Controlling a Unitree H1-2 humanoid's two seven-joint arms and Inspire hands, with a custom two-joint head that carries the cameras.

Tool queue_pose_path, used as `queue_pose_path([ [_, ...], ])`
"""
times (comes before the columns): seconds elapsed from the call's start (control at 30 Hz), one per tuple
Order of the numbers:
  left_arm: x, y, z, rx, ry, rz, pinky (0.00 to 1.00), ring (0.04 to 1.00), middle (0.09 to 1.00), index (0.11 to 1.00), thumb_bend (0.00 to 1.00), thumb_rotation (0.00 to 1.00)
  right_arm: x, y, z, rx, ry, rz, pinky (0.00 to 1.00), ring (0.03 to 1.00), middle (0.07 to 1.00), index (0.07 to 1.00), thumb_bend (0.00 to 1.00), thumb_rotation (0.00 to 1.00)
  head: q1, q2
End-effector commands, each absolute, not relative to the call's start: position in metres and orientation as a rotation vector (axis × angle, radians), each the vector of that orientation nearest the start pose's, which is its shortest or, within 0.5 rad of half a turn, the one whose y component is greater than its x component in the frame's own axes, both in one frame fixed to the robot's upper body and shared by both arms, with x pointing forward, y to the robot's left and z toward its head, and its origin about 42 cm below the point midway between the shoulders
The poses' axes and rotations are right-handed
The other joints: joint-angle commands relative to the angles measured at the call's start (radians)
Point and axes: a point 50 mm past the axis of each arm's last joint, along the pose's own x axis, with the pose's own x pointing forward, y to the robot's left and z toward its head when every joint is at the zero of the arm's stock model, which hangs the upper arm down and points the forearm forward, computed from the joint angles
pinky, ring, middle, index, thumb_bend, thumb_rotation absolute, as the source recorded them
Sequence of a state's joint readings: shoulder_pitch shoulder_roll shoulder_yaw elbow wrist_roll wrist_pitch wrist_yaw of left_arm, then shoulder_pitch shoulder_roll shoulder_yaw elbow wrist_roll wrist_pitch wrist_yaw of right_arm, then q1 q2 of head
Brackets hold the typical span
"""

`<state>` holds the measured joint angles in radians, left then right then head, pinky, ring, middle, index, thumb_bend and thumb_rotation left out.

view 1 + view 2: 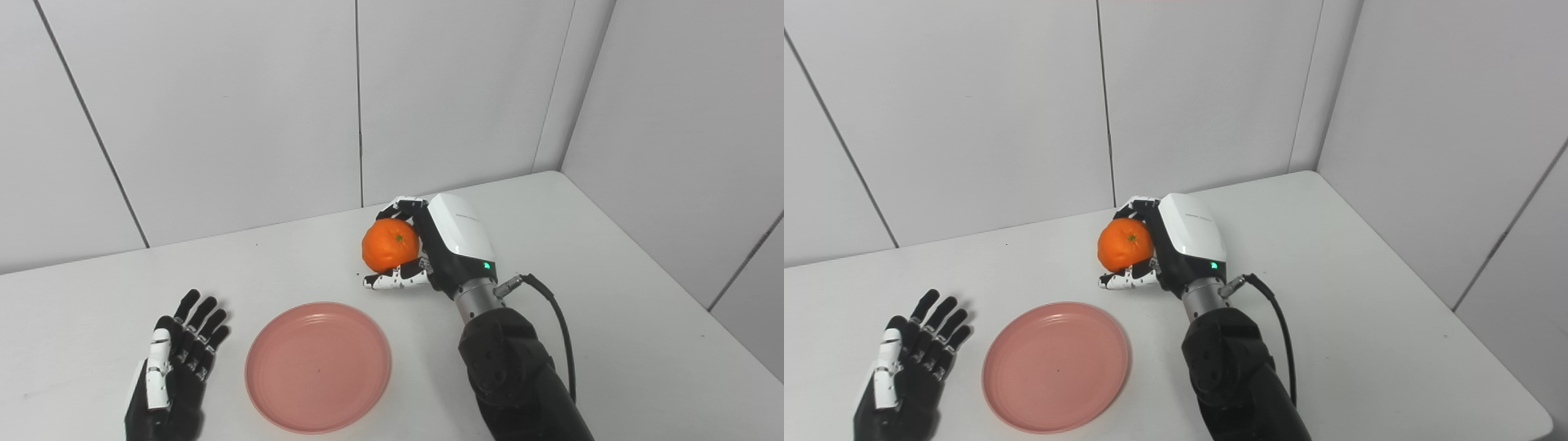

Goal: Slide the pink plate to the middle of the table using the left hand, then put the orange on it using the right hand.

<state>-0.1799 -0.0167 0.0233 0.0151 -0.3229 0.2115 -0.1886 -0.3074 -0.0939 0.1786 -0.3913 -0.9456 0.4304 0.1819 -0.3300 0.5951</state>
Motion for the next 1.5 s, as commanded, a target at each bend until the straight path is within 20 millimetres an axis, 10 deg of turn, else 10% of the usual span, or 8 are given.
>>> queue_pose_path([
  [0.0, 0.334, 0.178, 0.129, -0.331, 0.062, -0.252, 0.91, 0.899, 0.908, 0.896, 0.40, 1.00, 0.334, -0.166, 0.279, -0.929, -0.374, -0.107, 0.25, 0.341, 0.426, 0.530, 0.52, 0.00, 0.001, -0.001],
  [0.8, 0.334, 0.142, 0.137, -0.302, 0.046, -0.243, 0.88, 0.891, 0.904, 0.895, 0.42, 1.00, 0.332, -0.113, 0.209, -0.887, -0.296, 0.147, 0.24, 0.337, 0.421, 0.530, 0.52, 0.00, 0.274, 0.063],
  [1.47, 0.333, 0.134, 0.140, -0.307, 0.054, -0.231, 0.88, 0.885, 0.897, 0.891, 0.42, 1.00, 0.332, -0.107, 0.184, -0.936, -0.278, 0.213, 0.21, 0.313, 0.437, 0.516, 0.52, 0.00, 0.304, 0.069],
])
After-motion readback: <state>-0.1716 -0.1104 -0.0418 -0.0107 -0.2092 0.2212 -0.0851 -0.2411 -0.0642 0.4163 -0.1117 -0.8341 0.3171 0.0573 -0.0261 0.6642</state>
